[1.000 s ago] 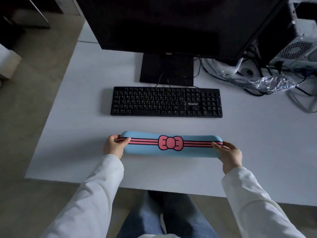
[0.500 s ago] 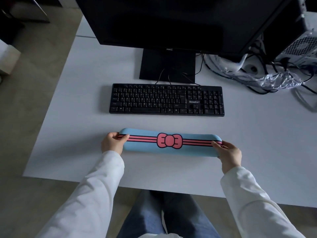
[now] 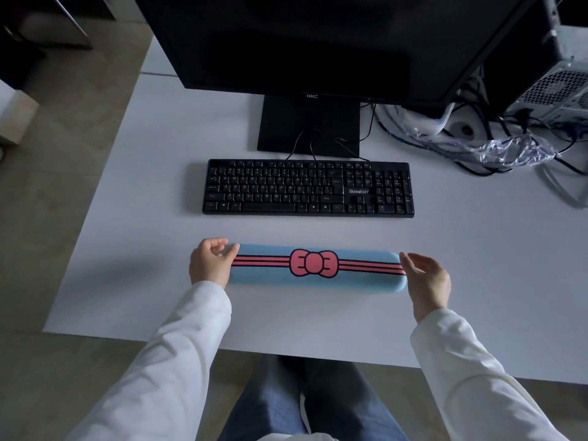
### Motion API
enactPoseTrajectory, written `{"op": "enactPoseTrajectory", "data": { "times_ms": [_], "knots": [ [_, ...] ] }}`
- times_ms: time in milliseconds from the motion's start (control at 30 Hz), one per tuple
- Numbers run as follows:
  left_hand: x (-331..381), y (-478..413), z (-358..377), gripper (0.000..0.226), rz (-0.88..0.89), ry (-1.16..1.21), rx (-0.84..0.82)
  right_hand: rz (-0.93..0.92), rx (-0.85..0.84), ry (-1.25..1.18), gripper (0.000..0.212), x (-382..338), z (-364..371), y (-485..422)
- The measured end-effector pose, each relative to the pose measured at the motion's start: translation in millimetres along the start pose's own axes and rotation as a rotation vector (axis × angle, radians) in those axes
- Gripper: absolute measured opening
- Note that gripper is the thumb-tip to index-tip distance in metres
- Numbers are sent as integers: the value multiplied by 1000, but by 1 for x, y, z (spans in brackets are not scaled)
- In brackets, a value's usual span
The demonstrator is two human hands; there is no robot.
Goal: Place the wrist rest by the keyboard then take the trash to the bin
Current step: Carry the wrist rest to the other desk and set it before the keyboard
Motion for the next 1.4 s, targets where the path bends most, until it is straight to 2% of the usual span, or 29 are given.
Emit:
{"op": "enactPoseTrajectory", "data": {
  "times_ms": [167, 300, 433, 533, 567, 633, 833, 1133, 1400],
  "knots": [
    [16, 12, 23, 34, 148, -155, -40, -139, -6, 172, 38, -14, 17, 11],
    [25, 33, 66, 45, 359, -346, -117, -448, -110, 368, 51, -20, 64, 34],
    [24, 45, 112, 57, 518, -558, -170, -743, -178, 625, 49, -18, 119, 45],
    [18, 40, 135, 41, 656, -709, -141, -836, -163, 750, 47, -9, 141, 40],
    [15, 37, 138, 42, 687, -739, -112, -855, -140, 774, 46, -8, 143, 38],
    [10, 35, 142, 50, 719, -786, -74, -879, -114, 811, 45, -5, 144, 36],
    [6, 31, 136, 44, 713, -864, -5, -863, -83, 863, 49, -2, 133, 25],
    [-7, 13, 103, 49, 619, -858, 30, -793, -45, 889, 51, 5, 105, 10],
    [-18, 4, 85, 45, 629, -871, 67, -731, -4, 923, 52, 13, 89, 1]
  ]
}}
Point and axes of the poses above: each hand's wrist, its own y-axis away from the middle knuckle, its own z-axis out of the palm, x = y × z, the point moved 5 cm from there along -y, towards the middle knuckle, and after that the axes turned 10 degrees about -x, right-handed, at the moved point
